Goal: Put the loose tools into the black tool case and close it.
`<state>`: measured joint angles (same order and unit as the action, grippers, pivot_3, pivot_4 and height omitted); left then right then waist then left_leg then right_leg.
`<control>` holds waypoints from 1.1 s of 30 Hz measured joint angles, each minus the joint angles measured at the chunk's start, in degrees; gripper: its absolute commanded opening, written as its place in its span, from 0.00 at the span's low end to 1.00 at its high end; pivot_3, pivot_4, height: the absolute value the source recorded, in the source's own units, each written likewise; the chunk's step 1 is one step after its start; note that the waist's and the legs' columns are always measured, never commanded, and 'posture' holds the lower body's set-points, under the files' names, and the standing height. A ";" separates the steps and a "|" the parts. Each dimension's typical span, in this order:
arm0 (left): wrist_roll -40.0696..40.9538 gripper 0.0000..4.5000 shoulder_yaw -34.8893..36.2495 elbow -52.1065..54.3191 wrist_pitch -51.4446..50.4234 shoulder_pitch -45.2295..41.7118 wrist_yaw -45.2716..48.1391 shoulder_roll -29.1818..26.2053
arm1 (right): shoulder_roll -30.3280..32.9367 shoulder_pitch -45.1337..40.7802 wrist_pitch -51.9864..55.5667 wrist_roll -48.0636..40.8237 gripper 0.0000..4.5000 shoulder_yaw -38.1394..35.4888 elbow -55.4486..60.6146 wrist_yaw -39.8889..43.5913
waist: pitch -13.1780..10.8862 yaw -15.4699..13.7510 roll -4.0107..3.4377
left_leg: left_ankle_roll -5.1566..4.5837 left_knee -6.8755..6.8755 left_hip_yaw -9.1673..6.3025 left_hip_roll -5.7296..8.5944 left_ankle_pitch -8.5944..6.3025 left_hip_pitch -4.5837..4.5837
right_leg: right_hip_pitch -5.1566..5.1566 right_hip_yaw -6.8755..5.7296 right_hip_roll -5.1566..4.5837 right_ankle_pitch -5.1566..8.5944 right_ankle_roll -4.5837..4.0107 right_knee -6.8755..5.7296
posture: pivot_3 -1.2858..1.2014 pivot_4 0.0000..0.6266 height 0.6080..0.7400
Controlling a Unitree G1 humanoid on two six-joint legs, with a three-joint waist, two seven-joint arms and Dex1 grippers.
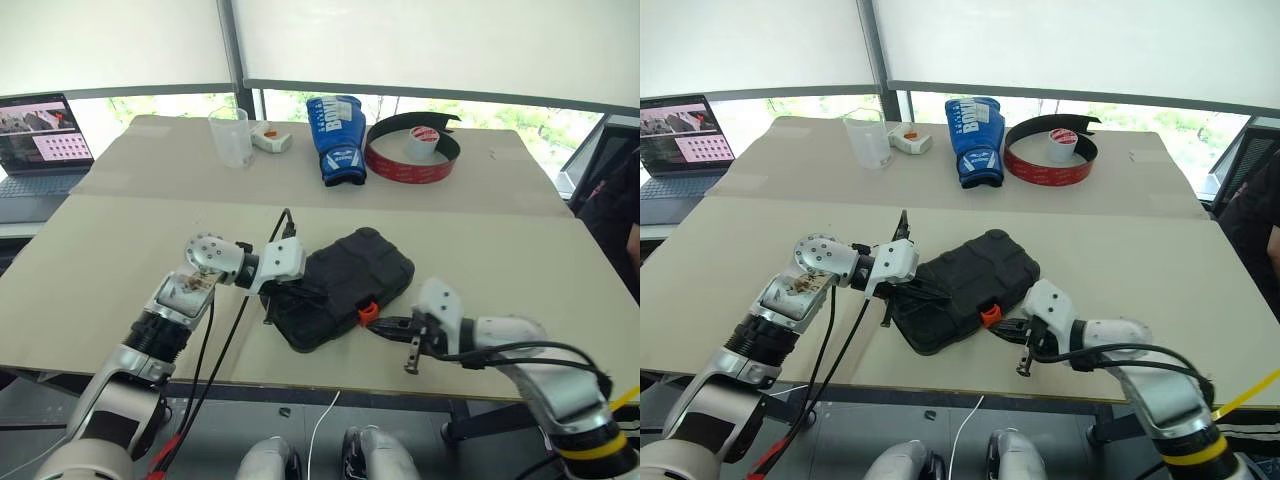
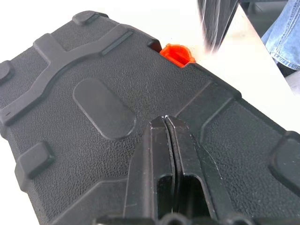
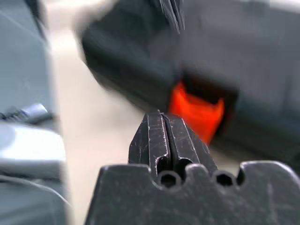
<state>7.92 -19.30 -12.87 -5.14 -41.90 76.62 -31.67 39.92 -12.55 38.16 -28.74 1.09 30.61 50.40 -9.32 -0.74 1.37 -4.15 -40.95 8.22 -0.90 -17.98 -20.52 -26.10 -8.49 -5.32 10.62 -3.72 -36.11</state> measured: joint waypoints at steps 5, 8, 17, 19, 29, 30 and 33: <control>-0.15 0.02 -0.18 -0.76 1.00 -0.34 -0.16 0.73 | 0.34 -3.10 1.57 2.30 0.00 2.88 -2.18 -2.21 | 0.01 -0.07 0.00 | -0.05 0.06 0.01 0.00 -0.03 0.00 | 0.00 -0.03 -0.01 0.00 0.00 0.03 | 0.52 0.24 0.90; -0.17 0.02 -0.28 -0.78 1.14 -0.44 -0.15 0.85 | 0.57 -3.05 0.67 5.37 0.00 6.41 -5.12 -2.18 | 0.01 -0.08 0.00 | -0.06 0.03 0.03 0.01 -0.03 -0.05 | -0.03 -0.03 -0.01 0.00 0.00 0.04 | 0.52 0.24 0.90; -0.89 0.02 -0.26 -1.55 1.30 -0.99 -0.16 1.06 | 5.14 3.98 -0.02 5.41 0.00 5.70 -2.57 -0.81 | 0.01 -0.24 -0.01 | -0.08 0.05 0.02 0.00 -0.04 -0.03 | -0.01 -0.02 -0.01 0.01 0.01 0.08 | 0.52 0.24 0.90; -1.05 0.02 -0.12 -2.01 1.40 -1.07 -0.30 1.12 | 5.40 6.05 0.20 4.93 0.00 4.88 -1.17 -0.96 | 0.02 -0.04 -0.01 | -0.07 0.05 0.03 0.00 -0.04 -0.01 | -0.01 0.00 -0.01 0.01 0.01 0.07 | 0.52 0.24 0.90; -1.46 0.02 -0.41 -3.50 1.94 -1.98 -0.23 2.47 | 2.71 7.03 0.96 6.51 0.00 6.84 -1.47 -4.40 | 0.02 -0.17 -0.01 | -0.10 0.06 0.03 0.00 -0.06 -0.04 | -0.02 -0.02 -0.01 0.01 0.02 0.08 | 0.52 0.24 0.90; -1.55 0.02 -0.50 -3.65 2.14 -2.11 -0.18 2.52 | 2.22 6.79 0.72 7.26 0.00 7.45 -2.37 -4.59 | 0.02 -0.17 -0.01 | -0.10 0.06 0.03 0.00 -0.06 -0.04 | -0.02 -0.02 -0.01 0.01 0.02 0.08 | 0.52 0.24 0.90; -2.00 0.02 -0.87 -4.50 2.82 -2.73 -0.03 2.85 | -1.04 4.12 -2.08 10.94 0.00 10.09 -8.72 -6.29 | 0.02 0.00 -0.01 | -0.10 0.06 0.07 0.00 -0.06 -0.03 | -0.03 0.00 -0.01 0.01 0.02 0.06 | 0.52 0.24 0.90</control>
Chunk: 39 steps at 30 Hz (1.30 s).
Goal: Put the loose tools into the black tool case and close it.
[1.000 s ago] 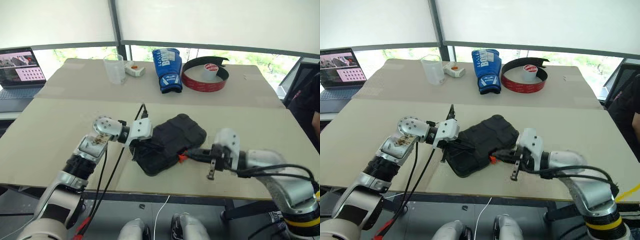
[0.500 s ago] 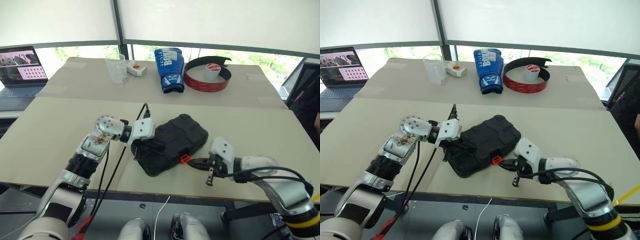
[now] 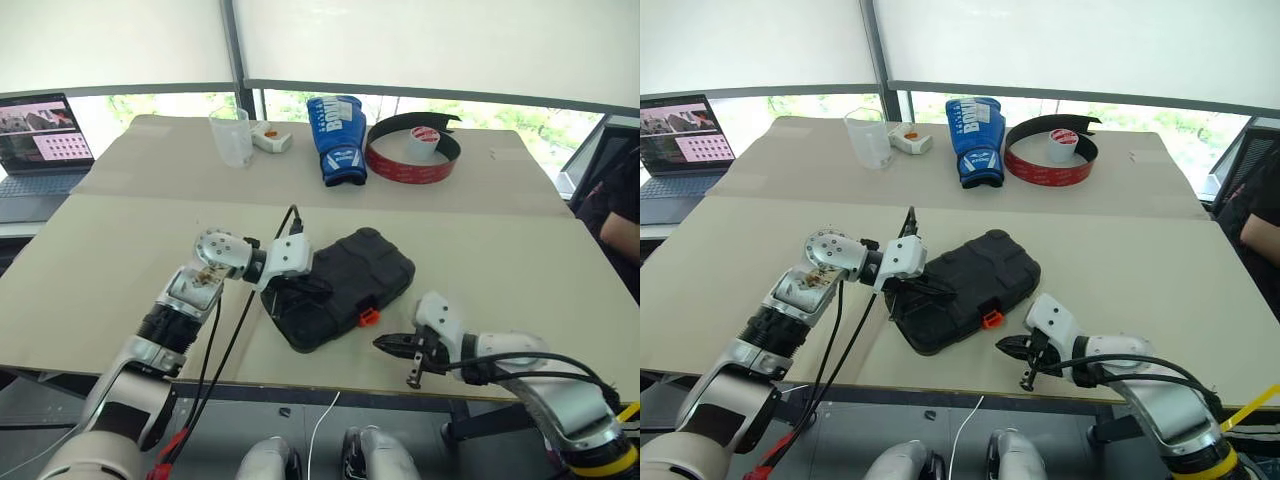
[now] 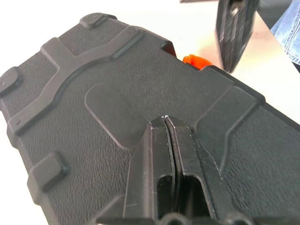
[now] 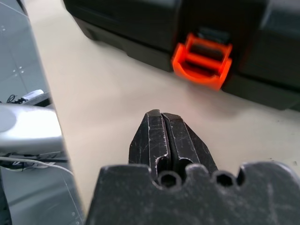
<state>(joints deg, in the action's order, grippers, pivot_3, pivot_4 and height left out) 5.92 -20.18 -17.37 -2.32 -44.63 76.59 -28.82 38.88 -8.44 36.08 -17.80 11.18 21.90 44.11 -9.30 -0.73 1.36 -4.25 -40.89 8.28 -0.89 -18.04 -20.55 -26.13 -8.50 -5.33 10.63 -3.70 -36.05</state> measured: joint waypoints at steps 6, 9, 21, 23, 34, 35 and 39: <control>-0.19 0.02 -0.10 -1.08 2.32 -0.31 0.40 -0.03 | -3.42 -3.84 1.56 -0.82 0.00 -1.37 -2.87 -0.71 | 0.00 0.09 0.00 | 0.01 0.01 -0.01 -0.01 0.01 -0.03 | -0.03 -0.01 0.01 0.00 -0.01 0.00 | 0.52 0.24 0.90; -0.51 0.02 0.02 -1.80 3.10 -0.44 0.32 -0.08 | -5.40 -5.24 7.86 -5.47 0.00 -3.86 -1.93 -1.60 | -0.01 0.55 0.00 | 0.04 -0.01 0.00 -0.01 0.03 -0.02 | -0.04 0.02 0.01 -0.01 -0.01 -0.03 | 0.52 0.24 0.90; -1.43 0.02 0.10 -3.34 4.48 -0.69 -0.11 1.69 | -5.95 -8.51 13.35 -13.55 0.00 -10.88 4.37 -4.42 | 0.06 -0.07 -0.05 | -0.07 0.06 -0.02 0.03 -0.03 -0.03 | 0.00 0.02 -0.01 -0.01 -0.02 0.04 | 0.52 0.24 0.90; -0.78 0.10 1.17 -3.28 2.45 -0.71 -0.11 1.48 | -2.57 -7.02 11.26 -12.69 0.10 -11.28 5.12 -2.57 | 0.06 -0.02 -0.05 | -0.12 0.01 -0.02 0.05 -0.06 -0.11 | -0.01 0.01 -0.02 -0.02 0.00 0.10 | 0.52 0.24 0.90; 15.35 0.90 17.60 14.95 -26.70 15.34 2.91 -18.21 | 14.88 -2.39 3.97 -20.93 0.73 -24.60 6.95 17.76 | -0.23 1.29 -0.04 | 0.19 0.26 -0.10 -0.09 0.11 -0.10 | -0.18 0.01 0.14 0.01 0.00 0.06 | 0.52 0.24 0.90; 17.70 0.98 20.40 17.67 -29.70 18.22 3.91 -21.71 | 17.58 -2.21 4.01 -21.95 0.73 -26.21 5.61 20.70 | -0.31 1.25 -0.02 | 0.18 0.26 -0.12 -0.08 0.10 -0.12 | -0.20 0.01 0.13 0.01 0.00 0.10 | 0.52 0.24 0.90; 23.99 1.00 33.51 23.74 -37.55 27.34 6.99 -33.63 | 26.29 -3.04 3.99 -24.02 0.73 -30.34 -2.02 31.13 | -0.38 0.37 -0.07 | 0.06 0.24 -0.14 -0.07 0.00 -0.17 | -0.21 -0.03 0.04 0.02 -0.01 0.24 | 0.52 0.24 0.90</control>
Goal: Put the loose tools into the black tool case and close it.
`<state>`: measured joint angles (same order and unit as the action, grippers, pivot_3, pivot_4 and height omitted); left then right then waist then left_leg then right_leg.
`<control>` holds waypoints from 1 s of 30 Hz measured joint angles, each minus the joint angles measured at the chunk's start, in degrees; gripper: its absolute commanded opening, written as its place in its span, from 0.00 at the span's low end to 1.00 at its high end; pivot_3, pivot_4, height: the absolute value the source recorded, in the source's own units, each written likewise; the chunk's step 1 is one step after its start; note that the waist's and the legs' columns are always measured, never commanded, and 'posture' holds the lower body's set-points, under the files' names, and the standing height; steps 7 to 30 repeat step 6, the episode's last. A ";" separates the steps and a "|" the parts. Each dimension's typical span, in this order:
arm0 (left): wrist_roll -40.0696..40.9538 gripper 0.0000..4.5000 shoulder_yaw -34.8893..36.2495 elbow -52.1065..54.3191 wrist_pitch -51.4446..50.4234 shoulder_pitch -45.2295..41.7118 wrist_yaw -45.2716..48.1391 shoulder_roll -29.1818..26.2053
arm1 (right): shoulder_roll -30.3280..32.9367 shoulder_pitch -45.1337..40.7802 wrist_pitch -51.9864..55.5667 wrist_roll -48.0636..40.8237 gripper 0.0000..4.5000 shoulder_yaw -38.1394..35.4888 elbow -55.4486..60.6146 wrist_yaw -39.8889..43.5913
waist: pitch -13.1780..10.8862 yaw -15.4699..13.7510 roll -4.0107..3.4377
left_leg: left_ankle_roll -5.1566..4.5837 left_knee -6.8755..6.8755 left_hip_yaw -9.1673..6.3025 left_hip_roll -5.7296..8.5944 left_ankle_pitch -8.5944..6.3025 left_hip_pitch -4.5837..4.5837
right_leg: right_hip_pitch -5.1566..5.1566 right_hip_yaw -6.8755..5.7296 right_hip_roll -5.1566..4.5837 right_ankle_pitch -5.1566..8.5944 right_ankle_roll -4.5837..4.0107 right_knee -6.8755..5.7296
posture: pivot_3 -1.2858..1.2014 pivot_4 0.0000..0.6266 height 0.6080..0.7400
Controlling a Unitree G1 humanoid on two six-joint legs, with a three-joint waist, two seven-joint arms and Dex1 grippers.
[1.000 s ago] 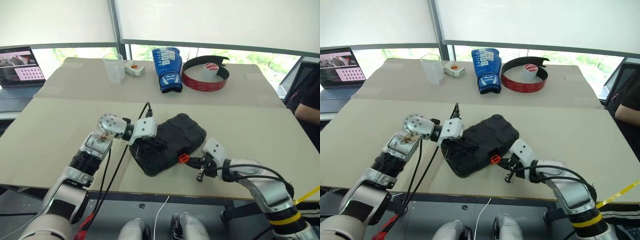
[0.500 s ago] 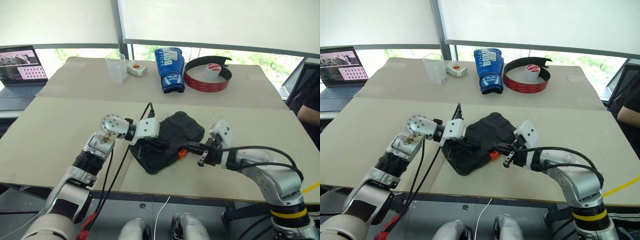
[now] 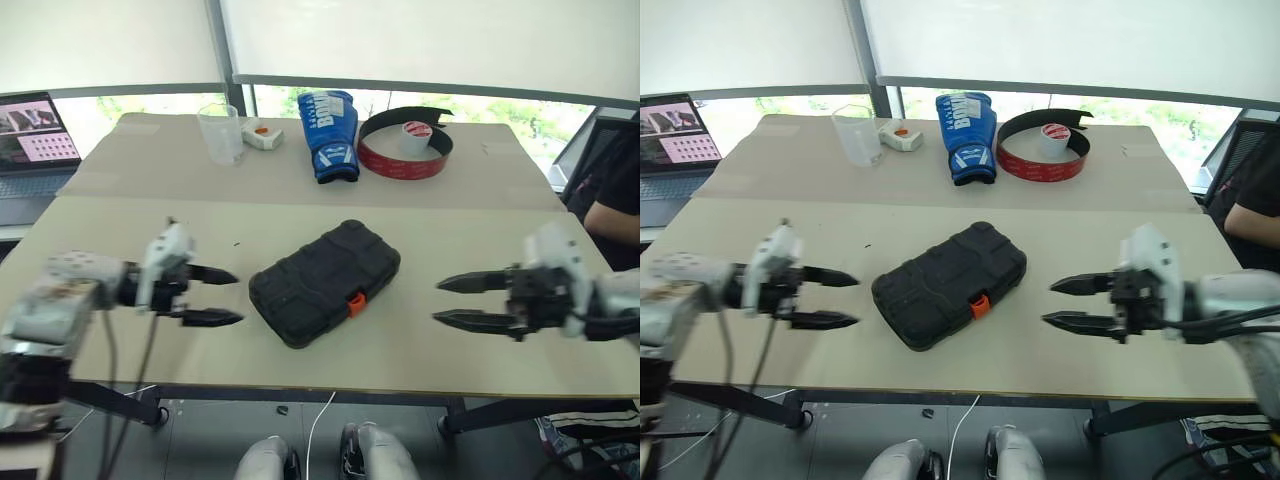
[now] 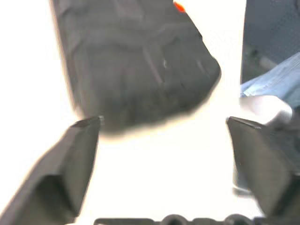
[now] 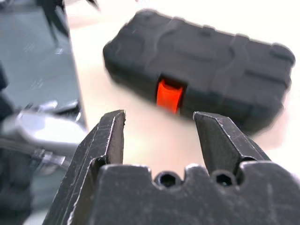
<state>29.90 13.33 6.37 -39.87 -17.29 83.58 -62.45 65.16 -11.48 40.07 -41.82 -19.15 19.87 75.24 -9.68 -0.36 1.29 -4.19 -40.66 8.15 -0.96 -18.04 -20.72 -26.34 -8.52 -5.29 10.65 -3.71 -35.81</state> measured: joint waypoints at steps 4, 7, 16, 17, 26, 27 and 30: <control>3.37 1.00 8.58 0.32 -3.77 3.17 -0.01 -3.19 | 2.27 -4.13 -1.84 0.11 0.73 0.11 -6.25 4.88 | -0.12 -1.06 -0.21 | 0.30 -0.01 -0.04 0.08 -0.28 -0.04 | -0.01 -0.05 -0.11 0.01 0.01 0.07 | 0.52 0.24 0.90; 4.36 1.00 10.37 0.40 -4.29 4.36 -0.77 -3.12 | 2.28 -5.66 -3.12 0.62 0.73 0.64 -8.37 5.95 | -0.13 -1.29 -0.23 | 0.29 0.00 -0.06 0.08 -0.28 -0.15 | -0.06 -0.08 -0.12 0.02 0.02 0.08 | 0.52 0.24 0.90; 4.36 1.00 10.37 0.40 -4.29 4.36 -0.77 -3.12 | 2.28 -5.66 -3.12 0.62 0.73 0.64 -8.37 5.95 | -0.13 -1.29 -0.23 | 0.29 0.00 -0.06 0.08 -0.28 -0.15 | -0.06 -0.08 -0.12 0.02 0.02 0.08 | 0.52 0.24 0.90; 4.36 1.00 10.37 0.40 -4.29 4.36 -0.77 -3.12 | 2.28 -5.66 -3.12 0.62 0.73 0.64 -8.37 5.95 | -0.13 -1.29 -0.23 | 0.29 0.00 -0.06 0.08 -0.28 -0.15 | -0.06 -0.08 -0.12 0.02 0.02 0.08 | 0.52 0.24 0.90; 4.36 1.00 10.37 0.40 -4.29 4.36 -0.77 -3.12 | 2.28 -5.66 -3.12 0.62 0.73 0.64 -8.37 5.95 | -0.13 -1.29 -0.23 | 0.29 0.00 -0.06 0.08 -0.28 -0.15 | -0.06 -0.08 -0.12 0.02 0.02 0.08 | 0.52 0.24 0.90; 4.36 1.00 10.37 0.40 -4.29 4.36 -0.77 -3.12 | 2.28 -5.66 -3.12 0.62 0.73 0.64 -8.37 5.95 | -0.13 -1.29 -0.23 | 0.29 0.00 -0.06 0.08 -0.28 -0.15 | -0.06 -0.08 -0.12 0.02 0.02 0.08 | 0.52 0.24 0.90; 4.36 1.00 10.37 0.40 -4.29 4.36 -0.77 -3.12 | 2.28 -5.66 -3.12 0.62 0.73 0.64 -8.37 5.95 | -0.13 -1.29 -0.23 | 0.29 0.00 -0.06 0.08 -0.28 -0.15 | -0.06 -0.08 -0.12 0.02 0.02 0.08 | 0.52 0.24 0.90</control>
